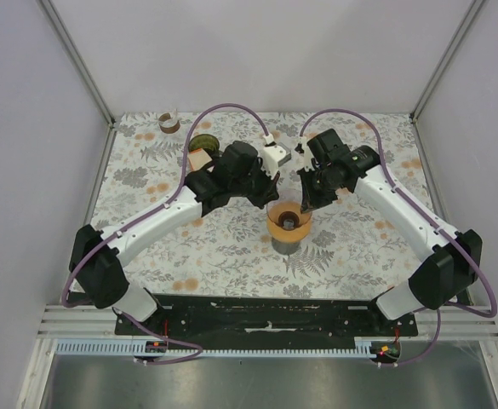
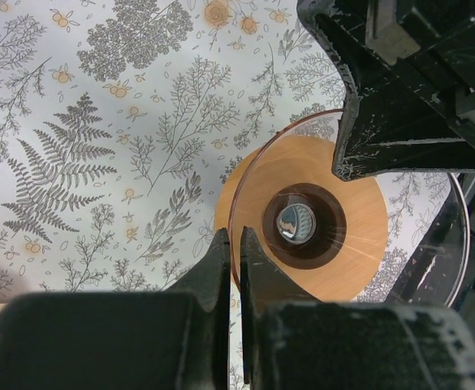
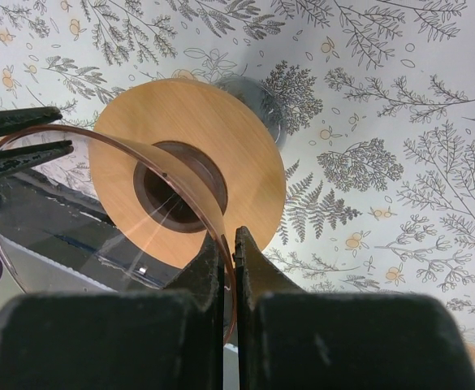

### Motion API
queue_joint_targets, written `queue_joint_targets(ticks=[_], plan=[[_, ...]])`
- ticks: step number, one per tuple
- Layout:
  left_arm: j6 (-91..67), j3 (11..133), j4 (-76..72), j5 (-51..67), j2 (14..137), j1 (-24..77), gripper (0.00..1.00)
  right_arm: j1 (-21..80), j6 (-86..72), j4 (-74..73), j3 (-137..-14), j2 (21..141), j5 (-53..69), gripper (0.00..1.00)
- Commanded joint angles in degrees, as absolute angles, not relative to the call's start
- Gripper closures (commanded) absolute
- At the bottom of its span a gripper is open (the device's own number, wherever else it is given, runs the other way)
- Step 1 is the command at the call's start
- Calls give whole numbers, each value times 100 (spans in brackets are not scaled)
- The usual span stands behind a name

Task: Place the coffee filter in the dripper
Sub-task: Place the coffee dripper in the dripper holder.

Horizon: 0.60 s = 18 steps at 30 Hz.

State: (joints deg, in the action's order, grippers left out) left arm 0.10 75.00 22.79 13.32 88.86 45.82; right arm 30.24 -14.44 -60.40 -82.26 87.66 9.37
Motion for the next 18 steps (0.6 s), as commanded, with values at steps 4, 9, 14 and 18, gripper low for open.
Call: queue_joint_targets(ticks=[4,9,14,18], plan=[[387,7628,3621,1425,9519,4904,98,3480,-739,-5353,-7980,9247,800,96],[387,7945,3735,1169,9317,4913,98,3480,-694,-5379,-8218,9062,1037,80],[457,8174,3911,1283,9246,4913,98,3480,-659,-5528,-8367,9026,1160,74],[527,8279,3955,1239,9132,4913,96,3480,-615,-5634,-8490,8912,1143,67]])
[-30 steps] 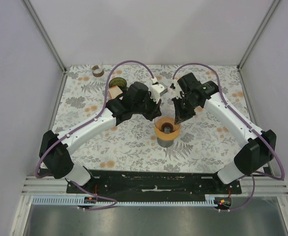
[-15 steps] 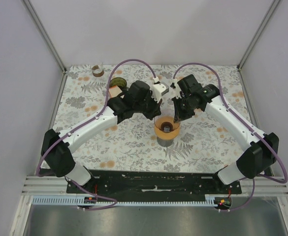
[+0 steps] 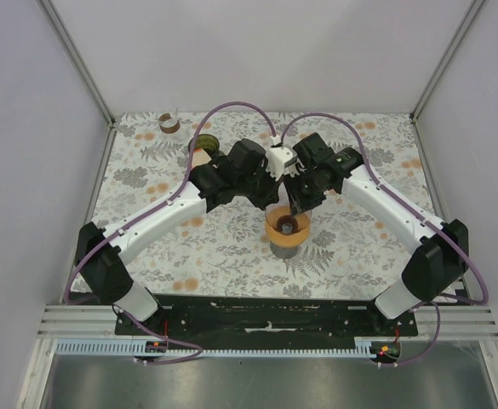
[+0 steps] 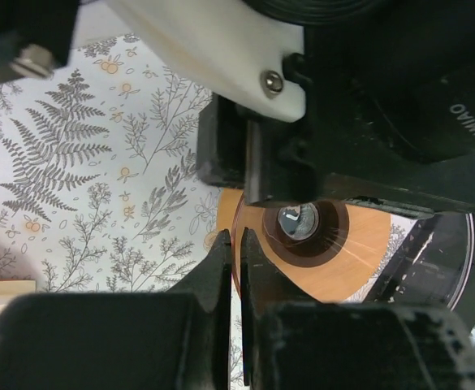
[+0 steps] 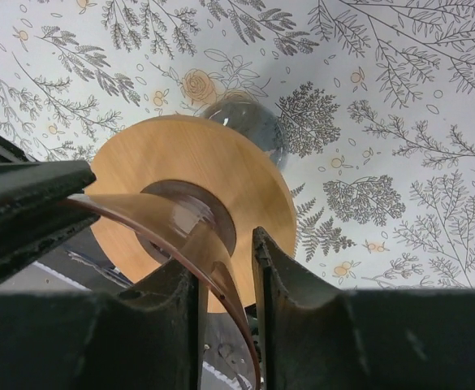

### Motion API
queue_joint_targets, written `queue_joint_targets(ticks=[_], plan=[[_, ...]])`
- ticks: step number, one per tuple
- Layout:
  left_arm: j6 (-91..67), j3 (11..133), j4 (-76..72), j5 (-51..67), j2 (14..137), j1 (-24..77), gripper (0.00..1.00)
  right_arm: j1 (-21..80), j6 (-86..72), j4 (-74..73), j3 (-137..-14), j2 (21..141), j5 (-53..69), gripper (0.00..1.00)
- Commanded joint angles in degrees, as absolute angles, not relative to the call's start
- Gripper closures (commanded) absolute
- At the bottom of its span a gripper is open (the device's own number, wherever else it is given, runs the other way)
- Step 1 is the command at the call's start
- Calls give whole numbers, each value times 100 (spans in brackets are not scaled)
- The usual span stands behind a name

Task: Place the coffee filter in the dripper
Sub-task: Place the coffee dripper in the dripper holder.

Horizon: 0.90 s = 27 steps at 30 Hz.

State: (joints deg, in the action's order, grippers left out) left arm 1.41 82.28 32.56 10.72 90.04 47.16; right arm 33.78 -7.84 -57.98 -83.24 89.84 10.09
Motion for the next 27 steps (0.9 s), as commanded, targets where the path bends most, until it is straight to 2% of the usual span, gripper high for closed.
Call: queue_joint_targets(ticks=[1,3,9,12,16,21,24,27], plan=[[527,8323,3964,1231,9106,4896,94,3480,-615,-5625,-8525,8895,1160,63],[571,8411,3973,1239,9070,4904,89,3480,-598,-5642,-8622,8868,1213,59],[545,8587,4060,1239,9018,4904,75,3472,-571,-5809,-8833,8895,1178,55],[571,8666,4096,1187,8939,4896,66,3480,-519,-5862,-8859,8807,1116,44],[659,8938,4192,1143,8833,4869,57,3489,-422,-6012,-8895,8666,985,34],[677,9140,4341,1151,8745,4852,52,3480,-229,-6161,-8991,8377,704,27],[659,9176,4438,1143,8710,4817,51,3480,121,-6179,-9131,8026,537,19],[607,9185,4465,1248,8631,4738,50,3480,500,-6074,-9237,7665,448,17]])
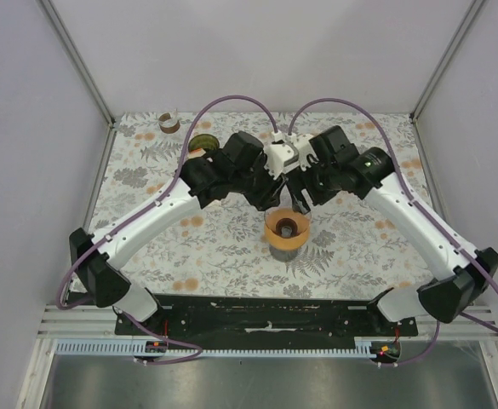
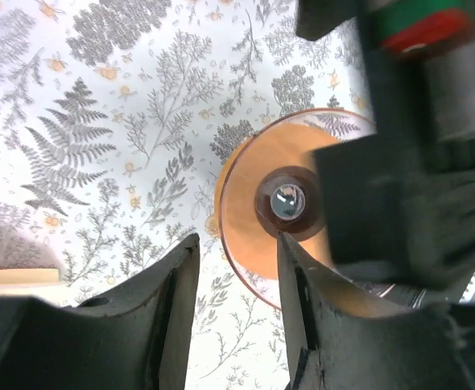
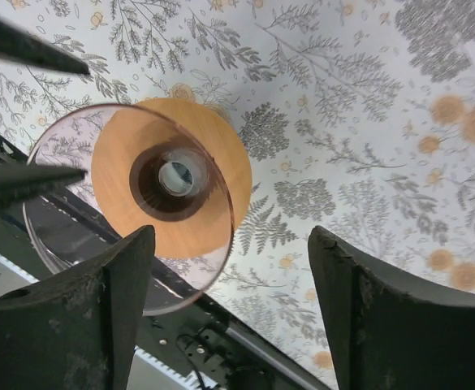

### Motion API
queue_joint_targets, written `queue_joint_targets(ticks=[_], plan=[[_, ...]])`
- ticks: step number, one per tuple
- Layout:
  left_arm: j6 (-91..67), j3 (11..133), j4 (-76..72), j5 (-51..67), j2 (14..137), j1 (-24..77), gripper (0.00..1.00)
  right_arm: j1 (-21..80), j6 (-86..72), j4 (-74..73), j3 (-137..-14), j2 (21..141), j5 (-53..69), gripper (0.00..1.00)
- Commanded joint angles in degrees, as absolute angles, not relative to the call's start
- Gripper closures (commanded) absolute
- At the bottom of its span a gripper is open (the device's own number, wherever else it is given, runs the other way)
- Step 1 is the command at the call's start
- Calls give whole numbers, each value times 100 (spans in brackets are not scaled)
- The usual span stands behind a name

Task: Place the coffee filter in the dripper
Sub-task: Place the coffee dripper in the dripper holder.

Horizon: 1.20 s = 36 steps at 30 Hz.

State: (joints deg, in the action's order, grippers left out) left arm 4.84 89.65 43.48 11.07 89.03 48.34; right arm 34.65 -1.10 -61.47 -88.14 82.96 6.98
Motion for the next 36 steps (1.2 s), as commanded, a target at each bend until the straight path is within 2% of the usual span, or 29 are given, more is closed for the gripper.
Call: queue_joint_targets(ticks=[1,5,10,14,19,24,32,36], plan=[[563,9158,4439,1300,8631,4694,51,3480,640,-5995,-9220,7525,631,18],[326,8974,4325,1459,8701,4667,51,3542,1580,-5207,-8493,6744,2070,29],[132,8877,4228,1459,8885,4667,52,4016,2976,-4045,-6885,5697,3084,33],[79,8833,4114,1424,8956,4667,53,4183,3857,-3709,-6180,5353,3252,32],[123,8781,4078,1423,9088,4667,54,4298,4288,-3796,-6108,5624,2786,34],[158,8745,4104,1433,9211,4667,56,4333,4666,-4069,-6117,5976,2777,47],[237,8771,4140,1433,9413,4667,66,4333,4939,-4482,-5994,6214,2874,74],[307,8842,4140,1389,9404,4667,71,4324,5080,-4614,-5933,6381,2786,84]])
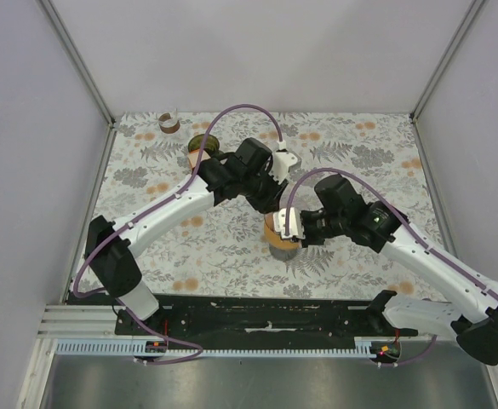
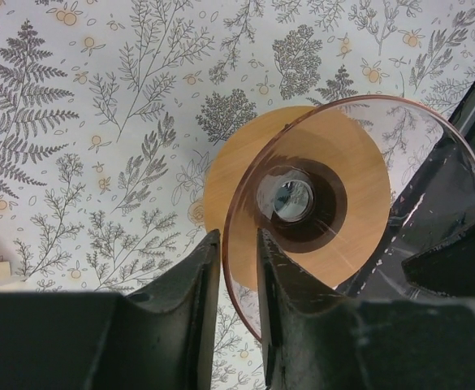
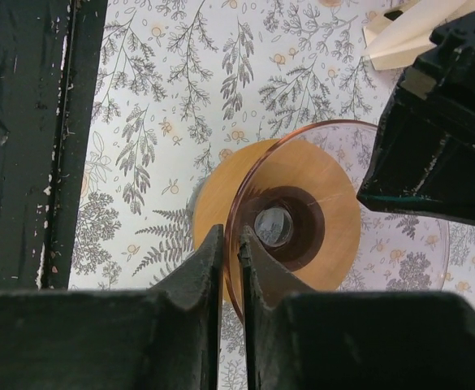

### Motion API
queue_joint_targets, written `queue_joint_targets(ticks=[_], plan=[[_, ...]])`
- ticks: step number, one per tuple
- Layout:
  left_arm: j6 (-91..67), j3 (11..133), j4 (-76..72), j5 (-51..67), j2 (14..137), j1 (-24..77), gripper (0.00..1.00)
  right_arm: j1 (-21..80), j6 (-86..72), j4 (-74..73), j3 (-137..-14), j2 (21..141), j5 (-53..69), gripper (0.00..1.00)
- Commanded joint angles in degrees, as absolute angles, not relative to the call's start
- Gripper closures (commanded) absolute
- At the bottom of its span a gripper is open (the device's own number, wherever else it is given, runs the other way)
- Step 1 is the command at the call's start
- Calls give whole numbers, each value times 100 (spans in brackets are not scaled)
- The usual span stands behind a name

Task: Place the coffee filter in the dripper
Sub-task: Place the coffee dripper in the dripper holder.

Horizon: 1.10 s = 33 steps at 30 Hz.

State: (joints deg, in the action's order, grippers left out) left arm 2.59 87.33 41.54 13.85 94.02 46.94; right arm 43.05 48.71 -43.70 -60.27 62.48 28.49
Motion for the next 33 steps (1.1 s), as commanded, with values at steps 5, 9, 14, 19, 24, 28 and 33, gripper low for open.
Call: queue_joint_targets(ticks=[5,9,14,19,24,28,33], plan=[[404,8833,4157,1292,9457,4632,90,4324,5185,-4649,-5933,6530,2795,92],[396,8877,4219,1397,9641,4430,95,4263,5212,-4684,-6064,6793,2786,97],[457,8746,4123,1380,9747,4280,98,4122,5308,-4737,-6065,6970,3031,100],[536,8386,3877,1397,9756,4280,98,3964,5291,-4720,-5968,7233,3217,100],[615,7876,3517,1354,9826,4280,98,3929,5291,-4737,-5863,7523,3322,100],[668,7647,3437,1371,9923,4280,98,3929,5335,-4781,-5704,7550,3401,100],[703,7760,3436,1319,9844,4280,98,3929,5344,-4860,-5704,7681,3533,100]])
